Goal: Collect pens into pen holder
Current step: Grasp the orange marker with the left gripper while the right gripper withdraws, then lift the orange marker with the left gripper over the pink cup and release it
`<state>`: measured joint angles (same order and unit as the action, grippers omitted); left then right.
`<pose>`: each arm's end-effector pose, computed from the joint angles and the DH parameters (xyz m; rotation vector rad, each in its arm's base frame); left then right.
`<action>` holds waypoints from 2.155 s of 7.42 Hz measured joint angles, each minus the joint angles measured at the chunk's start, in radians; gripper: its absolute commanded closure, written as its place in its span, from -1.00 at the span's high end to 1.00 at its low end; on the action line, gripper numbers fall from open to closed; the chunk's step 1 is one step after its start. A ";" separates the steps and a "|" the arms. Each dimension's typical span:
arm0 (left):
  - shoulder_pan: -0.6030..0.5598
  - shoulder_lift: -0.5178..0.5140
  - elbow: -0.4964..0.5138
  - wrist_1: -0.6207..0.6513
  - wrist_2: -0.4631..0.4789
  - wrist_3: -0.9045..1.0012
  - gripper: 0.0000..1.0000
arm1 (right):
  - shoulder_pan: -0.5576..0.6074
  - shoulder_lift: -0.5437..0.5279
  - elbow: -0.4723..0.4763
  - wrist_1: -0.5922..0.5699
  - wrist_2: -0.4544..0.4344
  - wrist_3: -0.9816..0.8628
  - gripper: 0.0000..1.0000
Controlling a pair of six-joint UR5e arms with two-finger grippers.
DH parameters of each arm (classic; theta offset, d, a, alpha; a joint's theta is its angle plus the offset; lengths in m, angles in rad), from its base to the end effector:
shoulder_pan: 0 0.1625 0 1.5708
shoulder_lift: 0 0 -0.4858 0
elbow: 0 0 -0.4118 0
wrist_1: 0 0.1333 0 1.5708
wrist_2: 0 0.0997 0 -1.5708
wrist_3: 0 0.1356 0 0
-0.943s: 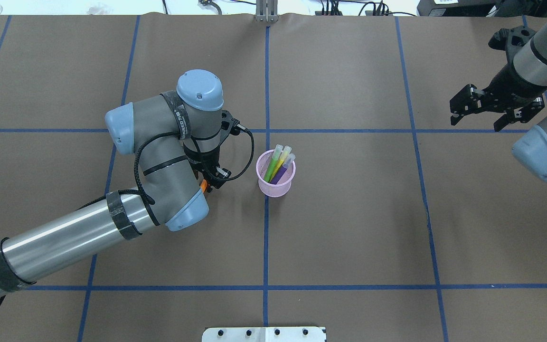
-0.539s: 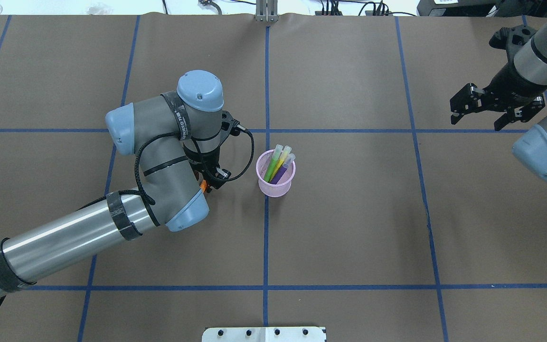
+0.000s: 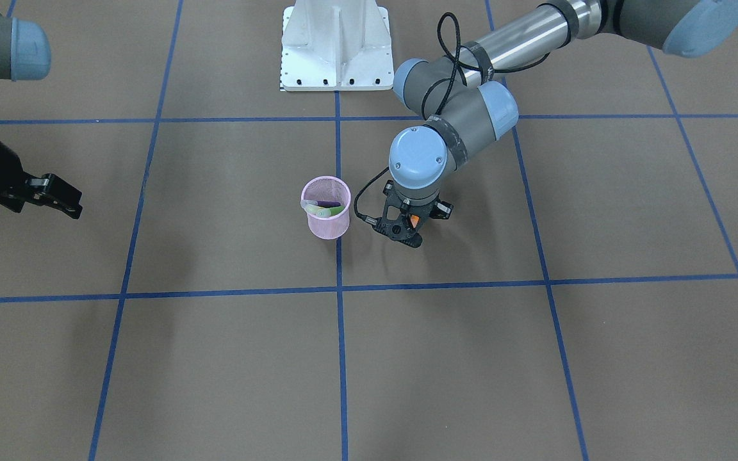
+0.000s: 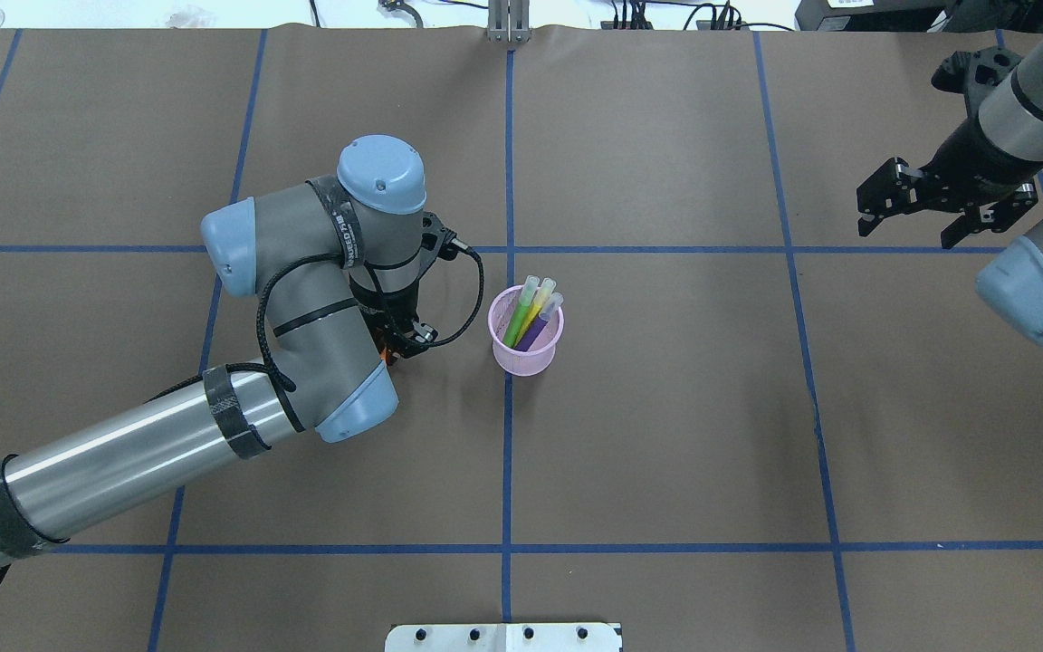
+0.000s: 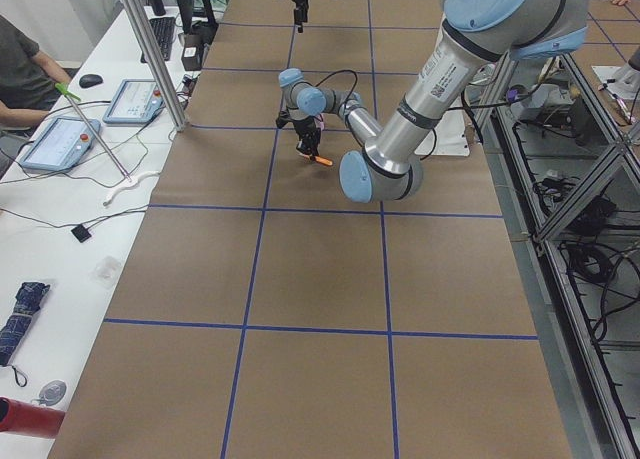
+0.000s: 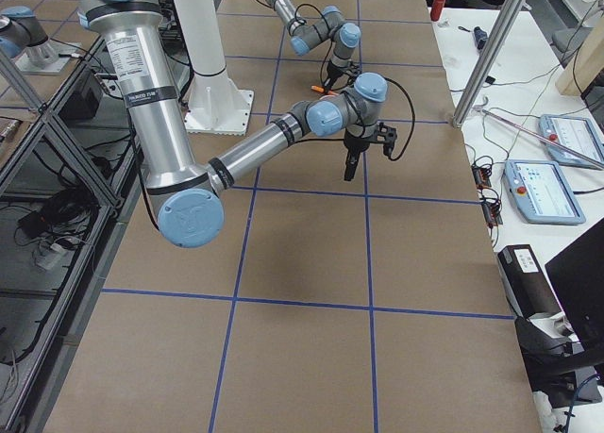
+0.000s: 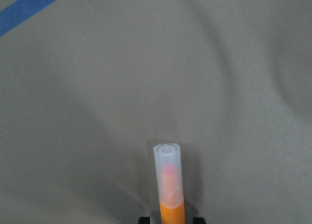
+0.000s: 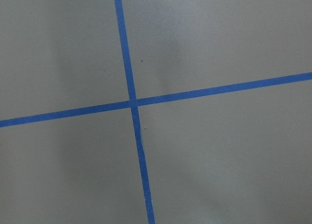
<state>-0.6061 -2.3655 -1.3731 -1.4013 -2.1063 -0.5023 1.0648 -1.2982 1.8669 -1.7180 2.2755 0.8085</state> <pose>0.6426 -0.5234 0.3361 -0.0436 0.6798 0.5591 -0.2564 -0.5565 0.4621 -0.1043 -0.7961 0.1376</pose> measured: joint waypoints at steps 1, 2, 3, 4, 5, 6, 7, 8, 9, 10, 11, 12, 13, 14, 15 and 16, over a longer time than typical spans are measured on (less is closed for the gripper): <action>0.000 0.001 -0.001 0.001 0.000 0.001 -1.00 | 0.002 0.004 0.000 0.000 0.001 0.002 0.99; -0.001 0.002 -0.006 0.003 -0.002 0.001 -1.00 | 0.007 0.009 0.000 0.000 0.003 0.005 0.99; -0.012 -0.001 -0.026 0.004 -0.006 0.002 -1.00 | 0.015 0.016 0.000 0.000 0.007 0.006 0.99; -0.031 -0.002 -0.066 0.004 -0.004 0.000 -1.00 | 0.024 0.022 0.000 0.000 0.010 0.007 0.99; -0.044 -0.003 -0.129 0.002 0.023 -0.019 -1.00 | 0.029 0.025 0.001 0.001 0.011 0.008 0.99; -0.046 -0.006 -0.213 -0.001 0.100 -0.068 -1.00 | 0.031 0.026 0.002 0.001 0.012 0.009 0.99; -0.041 -0.019 -0.290 -0.003 0.189 -0.117 -1.00 | 0.031 0.028 0.003 0.002 0.011 0.009 0.99; -0.035 -0.052 -0.337 -0.008 0.255 -0.158 -1.00 | 0.032 0.031 0.003 0.002 0.011 0.009 0.99; -0.018 -0.092 -0.358 -0.041 0.320 -0.200 -1.00 | 0.032 0.033 0.003 0.003 0.010 0.010 0.99; 0.014 -0.101 -0.367 -0.116 0.424 -0.228 -1.00 | 0.032 0.035 0.002 0.003 0.010 0.010 0.99; 0.053 -0.082 -0.371 -0.217 0.559 -0.238 -1.00 | 0.032 0.037 -0.002 0.003 0.009 0.010 0.99; 0.097 -0.042 -0.371 -0.323 0.683 -0.241 -1.00 | 0.032 0.038 -0.004 0.003 0.009 0.009 0.99; 0.139 -0.005 -0.372 -0.388 0.772 -0.242 -1.00 | 0.032 0.039 -0.005 0.003 0.009 0.009 0.99; 0.176 0.014 -0.372 -0.416 0.824 -0.244 -1.00 | 0.032 0.039 -0.006 0.003 0.009 0.009 0.99; 0.204 0.023 -0.372 -0.427 0.846 -0.249 -1.00 | 0.032 0.039 -0.006 0.003 0.009 0.010 0.99; 0.228 0.025 -0.369 -0.430 0.854 -0.251 -1.00 | 0.032 0.039 -0.007 0.003 0.009 0.010 0.99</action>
<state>-0.3784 -2.3404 -1.7420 -1.8314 -1.2526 -0.7534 1.0968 -1.2594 1.8603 -1.7153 2.2841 0.8186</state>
